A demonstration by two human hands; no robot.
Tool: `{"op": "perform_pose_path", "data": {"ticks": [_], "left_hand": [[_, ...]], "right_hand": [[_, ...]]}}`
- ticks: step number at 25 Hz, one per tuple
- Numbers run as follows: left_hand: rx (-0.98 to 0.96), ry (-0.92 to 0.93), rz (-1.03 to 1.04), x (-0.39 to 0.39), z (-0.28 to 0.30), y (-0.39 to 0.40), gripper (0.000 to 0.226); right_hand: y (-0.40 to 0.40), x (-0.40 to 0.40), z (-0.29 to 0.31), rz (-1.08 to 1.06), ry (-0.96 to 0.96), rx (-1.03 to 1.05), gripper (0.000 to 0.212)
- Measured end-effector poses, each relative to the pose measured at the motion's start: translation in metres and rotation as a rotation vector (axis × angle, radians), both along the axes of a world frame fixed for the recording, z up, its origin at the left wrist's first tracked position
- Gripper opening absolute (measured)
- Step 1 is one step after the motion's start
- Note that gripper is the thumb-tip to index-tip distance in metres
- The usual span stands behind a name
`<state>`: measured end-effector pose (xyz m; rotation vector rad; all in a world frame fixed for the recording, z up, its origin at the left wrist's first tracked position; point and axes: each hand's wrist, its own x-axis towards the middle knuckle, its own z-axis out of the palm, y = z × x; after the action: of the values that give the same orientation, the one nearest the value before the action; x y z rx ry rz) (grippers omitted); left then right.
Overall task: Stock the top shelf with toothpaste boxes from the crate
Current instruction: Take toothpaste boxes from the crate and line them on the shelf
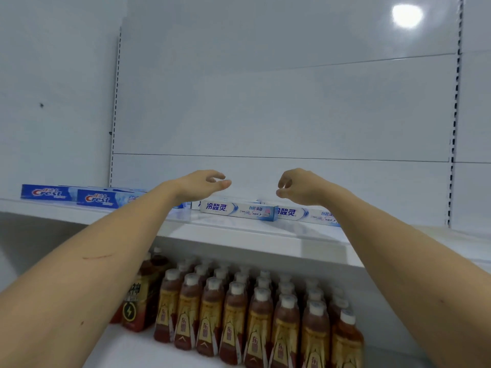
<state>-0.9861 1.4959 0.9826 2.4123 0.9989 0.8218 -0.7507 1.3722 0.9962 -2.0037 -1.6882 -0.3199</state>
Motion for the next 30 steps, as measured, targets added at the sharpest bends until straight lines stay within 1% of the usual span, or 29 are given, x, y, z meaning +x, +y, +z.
{"op": "perform_pose_path", "data": {"ticks": [4, 7, 9, 12, 14, 16, 20, 23, 25, 27, 30], "left_hand": [[-0.114, -0.295, -0.083, -0.030, -0.015, -0.030, 0.056], [-0.178, -0.460, -0.118, -0.057, -0.033, -0.045, 0.055], [-0.231, -0.513, -0.133, -0.076, -0.047, -0.053, 0.053], [-0.321, -0.583, -0.175, -0.100, -0.073, -0.072, 0.051], [-0.406, -0.636, -0.211, -0.111, -0.094, -0.087, 0.053], [-0.453, -0.663, -0.236, -0.120, -0.124, -0.101, 0.054], [-0.491, -0.698, -0.174, -0.135, -0.197, -0.115, 0.051], [-0.604, -0.782, -0.124, -0.146, -0.254, -0.122, 0.046], [-0.660, -0.817, -0.083, -0.146, -0.290, -0.125, 0.048], [-0.718, -0.794, -0.020, -0.141, -0.331, -0.129, 0.051], [-0.788, -0.675, 0.045, -0.131, -0.402, -0.138, 0.051]], "right_hand": [[-0.028, -0.062, -0.019, 0.109, 0.280, 0.124, 0.036], [-0.052, -0.109, -0.035, 0.153, 0.450, 0.157, 0.038], [-0.066, -0.138, -0.047, 0.175, 0.536, 0.178, 0.040], [-0.080, -0.175, -0.069, 0.242, 0.676, 0.302, 0.041], [-0.086, -0.197, -0.089, 0.259, 0.773, 0.343, 0.041], [-0.087, -0.215, -0.117, 0.267, 0.837, 0.324, 0.044], [-0.083, -0.239, -0.189, 0.297, 0.914, 0.241, 0.049], [-0.085, -0.246, -0.250, 0.305, 1.032, 0.137, 0.049], [-0.088, -0.244, -0.292, 0.290, 1.106, 0.082, 0.050], [-0.092, -0.237, -0.338, 0.254, 1.162, 0.024, 0.049], [-0.101, -0.224, -0.409, 0.196, 1.251, -0.075, 0.045]]}}
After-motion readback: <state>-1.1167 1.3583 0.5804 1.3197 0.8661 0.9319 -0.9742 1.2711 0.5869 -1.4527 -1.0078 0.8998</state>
